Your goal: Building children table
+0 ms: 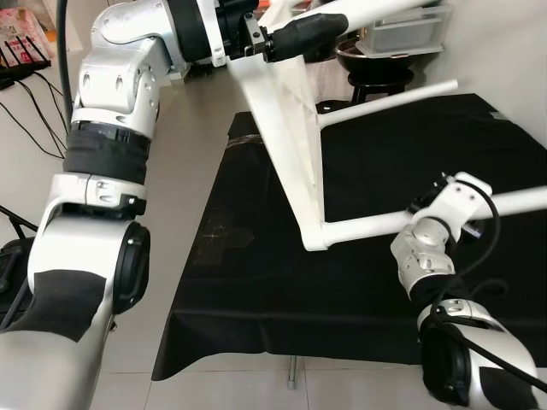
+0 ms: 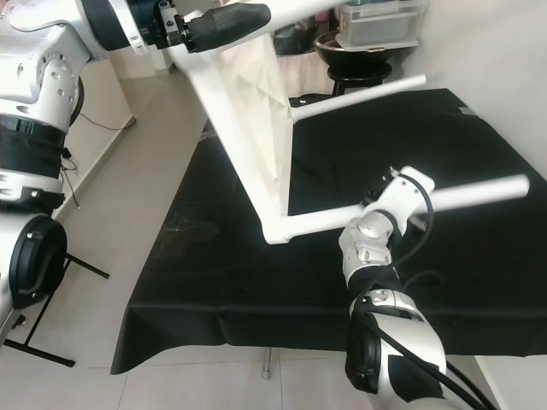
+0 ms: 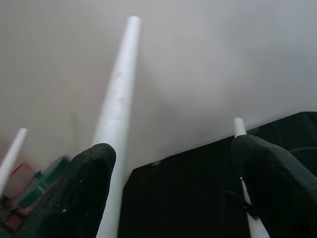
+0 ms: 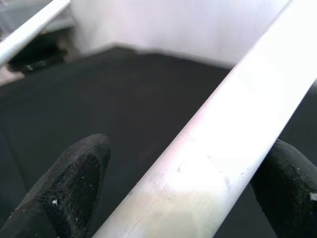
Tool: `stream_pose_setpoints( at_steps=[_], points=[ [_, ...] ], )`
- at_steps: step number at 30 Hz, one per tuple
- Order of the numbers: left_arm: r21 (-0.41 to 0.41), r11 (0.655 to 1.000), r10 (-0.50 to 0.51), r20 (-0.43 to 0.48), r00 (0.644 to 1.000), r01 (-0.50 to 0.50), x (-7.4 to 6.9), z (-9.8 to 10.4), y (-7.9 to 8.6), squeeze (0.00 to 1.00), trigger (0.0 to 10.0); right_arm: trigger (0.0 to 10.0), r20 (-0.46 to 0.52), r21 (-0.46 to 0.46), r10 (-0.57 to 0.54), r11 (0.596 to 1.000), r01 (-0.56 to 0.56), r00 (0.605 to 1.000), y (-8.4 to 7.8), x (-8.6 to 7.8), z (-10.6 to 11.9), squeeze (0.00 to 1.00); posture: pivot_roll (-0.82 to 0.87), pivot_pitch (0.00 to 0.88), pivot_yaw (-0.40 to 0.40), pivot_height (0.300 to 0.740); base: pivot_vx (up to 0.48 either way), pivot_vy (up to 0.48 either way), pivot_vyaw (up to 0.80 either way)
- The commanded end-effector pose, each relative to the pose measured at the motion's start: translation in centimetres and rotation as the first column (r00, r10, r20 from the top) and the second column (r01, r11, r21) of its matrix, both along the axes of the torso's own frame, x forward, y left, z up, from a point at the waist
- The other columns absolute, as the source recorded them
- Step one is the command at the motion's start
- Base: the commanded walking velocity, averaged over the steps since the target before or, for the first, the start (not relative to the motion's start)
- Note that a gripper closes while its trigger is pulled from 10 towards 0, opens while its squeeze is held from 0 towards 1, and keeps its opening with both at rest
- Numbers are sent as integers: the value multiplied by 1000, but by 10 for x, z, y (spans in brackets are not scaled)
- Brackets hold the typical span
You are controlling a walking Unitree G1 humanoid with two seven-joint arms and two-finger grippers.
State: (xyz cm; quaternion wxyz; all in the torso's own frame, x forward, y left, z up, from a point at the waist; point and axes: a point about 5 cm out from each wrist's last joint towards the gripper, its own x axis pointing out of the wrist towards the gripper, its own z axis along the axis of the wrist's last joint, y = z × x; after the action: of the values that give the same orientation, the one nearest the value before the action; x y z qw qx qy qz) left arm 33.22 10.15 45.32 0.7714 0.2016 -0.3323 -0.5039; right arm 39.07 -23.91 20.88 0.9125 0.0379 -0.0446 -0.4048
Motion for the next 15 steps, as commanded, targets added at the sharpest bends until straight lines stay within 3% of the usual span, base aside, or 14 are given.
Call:
stream_pose_setpoints(
  at_steps=[1, 3, 5, 6, 10, 15],
  points=[
    [4, 1000, 3, 4, 1000, -3, -4, 1, 3, 0, 10000, 10000, -84, -5, -30, 1000, 29, 996, -4, -4, -18, 1000, 102, 66, 57, 740, 0, 0, 0],
    [7, 1000, -1, 0, 1000, 1, -6, 0, 2, 0, 10000, 10000, -107, 23, -26, 999, 29, 994, -7, -6, -25, 1000, 100, 66, 55, 740, 0, 0, 0],
    [13, 1000, -8, -4, 1000, 8, -9, -2, 0, 0, 10000, 10000, -187, 140, 0, 990, 27, 982, -6, -11, -50, 1000, 103, 67, 55, 740, 0, 0, 0],
    [13, 1000, -8, -4, 1000, 8, -9, -2, 0, 0, 10000, 10000, -187, 140, 0, 990, 27, 982, -6, -11, -50, 1000, 103, 67, 55, 740, 0, 0, 0],
    [20, 1000, -12, -3, 1000, 12, -13, -2, -1, 0, 10000, 10000, -282, 299, 39, 953, 49, 959, 1, -20, -84, 1000, 109, 68, 51, 740, 0, 0, 0],
    [25, 1000, -6, -2, 1000, 6, -17, -3, 0, 0, 10000, 10000, -330, 357, 71, 932, 55, 941, 6, -25, -99, 1000, 108, 62, 42, 740, 0, 0, 0]
  ],
)
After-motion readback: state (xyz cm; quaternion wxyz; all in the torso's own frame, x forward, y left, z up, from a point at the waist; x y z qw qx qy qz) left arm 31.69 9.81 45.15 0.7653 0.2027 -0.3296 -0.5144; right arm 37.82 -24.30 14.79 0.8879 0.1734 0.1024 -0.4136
